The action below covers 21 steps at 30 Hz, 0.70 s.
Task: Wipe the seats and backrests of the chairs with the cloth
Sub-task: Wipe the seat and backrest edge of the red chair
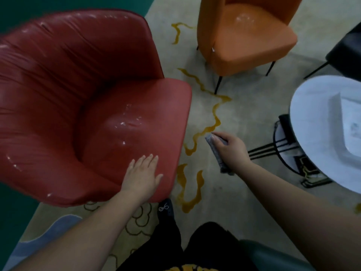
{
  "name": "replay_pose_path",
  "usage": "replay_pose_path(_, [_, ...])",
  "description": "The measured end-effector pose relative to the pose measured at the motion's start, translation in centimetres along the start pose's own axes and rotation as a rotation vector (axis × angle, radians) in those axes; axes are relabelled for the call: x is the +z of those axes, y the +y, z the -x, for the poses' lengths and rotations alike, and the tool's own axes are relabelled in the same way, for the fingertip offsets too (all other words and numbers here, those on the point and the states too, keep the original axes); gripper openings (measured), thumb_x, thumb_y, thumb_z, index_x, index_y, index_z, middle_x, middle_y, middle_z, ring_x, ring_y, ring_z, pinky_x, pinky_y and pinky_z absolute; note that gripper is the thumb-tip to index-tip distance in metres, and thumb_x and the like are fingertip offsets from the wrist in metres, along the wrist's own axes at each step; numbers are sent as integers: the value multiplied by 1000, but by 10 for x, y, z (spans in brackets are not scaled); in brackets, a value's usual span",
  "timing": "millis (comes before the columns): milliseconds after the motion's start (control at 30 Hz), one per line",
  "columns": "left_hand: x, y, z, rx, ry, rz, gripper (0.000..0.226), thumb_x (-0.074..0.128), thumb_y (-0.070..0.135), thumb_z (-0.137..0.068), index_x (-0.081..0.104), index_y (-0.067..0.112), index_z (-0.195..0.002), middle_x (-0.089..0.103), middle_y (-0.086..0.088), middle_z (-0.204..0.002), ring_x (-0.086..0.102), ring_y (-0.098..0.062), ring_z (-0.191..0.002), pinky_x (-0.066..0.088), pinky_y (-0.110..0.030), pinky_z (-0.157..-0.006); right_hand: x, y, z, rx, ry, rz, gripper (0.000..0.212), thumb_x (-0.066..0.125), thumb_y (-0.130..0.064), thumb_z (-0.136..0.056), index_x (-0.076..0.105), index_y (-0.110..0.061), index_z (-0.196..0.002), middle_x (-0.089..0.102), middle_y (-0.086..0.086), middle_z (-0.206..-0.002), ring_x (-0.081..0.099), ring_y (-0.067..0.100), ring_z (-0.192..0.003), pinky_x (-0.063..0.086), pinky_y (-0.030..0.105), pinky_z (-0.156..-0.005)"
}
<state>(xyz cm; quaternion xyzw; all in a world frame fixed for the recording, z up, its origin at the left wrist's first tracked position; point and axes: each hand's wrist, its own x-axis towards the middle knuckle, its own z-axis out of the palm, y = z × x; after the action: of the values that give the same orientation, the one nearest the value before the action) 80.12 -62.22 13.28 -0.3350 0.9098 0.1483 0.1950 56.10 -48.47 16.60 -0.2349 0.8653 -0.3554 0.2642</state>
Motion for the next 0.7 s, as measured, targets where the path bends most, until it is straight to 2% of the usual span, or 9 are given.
replay_pose_path(100, [-7, -21, -21, -66, -8, 31, 67, 34, 51, -100, 13, 22, -156, 17, 3, -162, 14, -18, -149, 10, -42, -120, 19, -25, -37, -40, -73, 20, 29, 57, -40, -91, 67, -30, -116, 59, -28, -91, 53, -11, -87, 36, 9, -75])
replay_pose_path(200, [-14, -39, -41, -163, -12, 79, 67, 33, 52, -100, 13, 22, -156, 16, 3, -163, 15, -18, -149, 11, -41, -120, 39, -44, -76, -123, -173, 46, 26, 57, -34, -92, 69, -26, -114, 62, -30, -90, 53, -20, -82, 35, -3, -71])
replay_pose_path(267, [-17, -47, -54, -223, -8, 107, 67, 32, 52, -100, 12, 23, -156, 15, 2, -163, 15, -18, -149, 11, -41, -120, 53, -56, -105, -161, -247, 76, 27, 57, -34, -92, 68, -24, -115, 67, -19, -104, 56, -10, -95, 37, 6, -81])
replay_pose_path(333, [-18, -52, -68, -288, 3, 130, 66, 31, 52, -100, 12, 23, -156, 15, 2, -163, 13, -19, -149, 9, -41, -120, 67, -66, -137, -186, -316, 97, 27, 58, -36, -91, 68, -26, -114, 65, -19, -103, 56, -3, -98, 38, 15, -85])
replay_pose_path(433, [-23, -56, -91, -415, 19, 185, 66, 31, 51, -100, 11, 23, -156, 13, 2, -163, 8, -18, -150, 6, -42, -121, 86, -84, -187, -276, -451, 166, 25, 57, -37, -92, 68, -29, -113, 63, -25, -92, 57, -2, -92, 41, 16, -79])
replay_pose_path(533, [-29, -54, -116, -543, 56, 231, 65, 31, 50, -100, 10, 22, -156, 10, 2, -164, 5, -18, -150, 4, -42, -121, 104, -106, -236, -380, -579, 225, 26, 57, -37, -93, 67, -28, -115, 63, -25, -93, 59, -2, -95, 39, 7, -76])
replay_pose_path(567, [-32, -52, -123, -579, 57, 261, 65, 31, 50, -101, 10, 22, -156, 9, 2, -164, 4, -18, -150, 3, -42, -122, 109, -113, -249, -404, -611, 254, 27, 56, -39, -93, 67, -30, -116, 63, -24, -95, 59, -1, -95, 40, 8, -77])
replay_pose_path(633, [-33, -43, -137, -654, 76, 314, 65, 29, 49, -101, 8, 22, -156, 7, 2, -164, 3, -17, -150, 2, -41, -121, 119, -126, -272, -466, -666, 318, 26, 55, -43, -93, 66, -31, -114, 68, -14, -96, 62, 3, -92, 47, 16, -78])
replay_pose_path(700, [-32, -36, -150, -713, 78, 371, 66, 29, 50, -101, 6, 21, -156, 6, 1, -164, 2, -17, -151, 1, -41, -121, 131, -135, -290, -522, -719, 350, 27, 53, -44, -93, 65, -25, -108, 68, -2, -84, 64, 6, -79, 50, 19, -68])
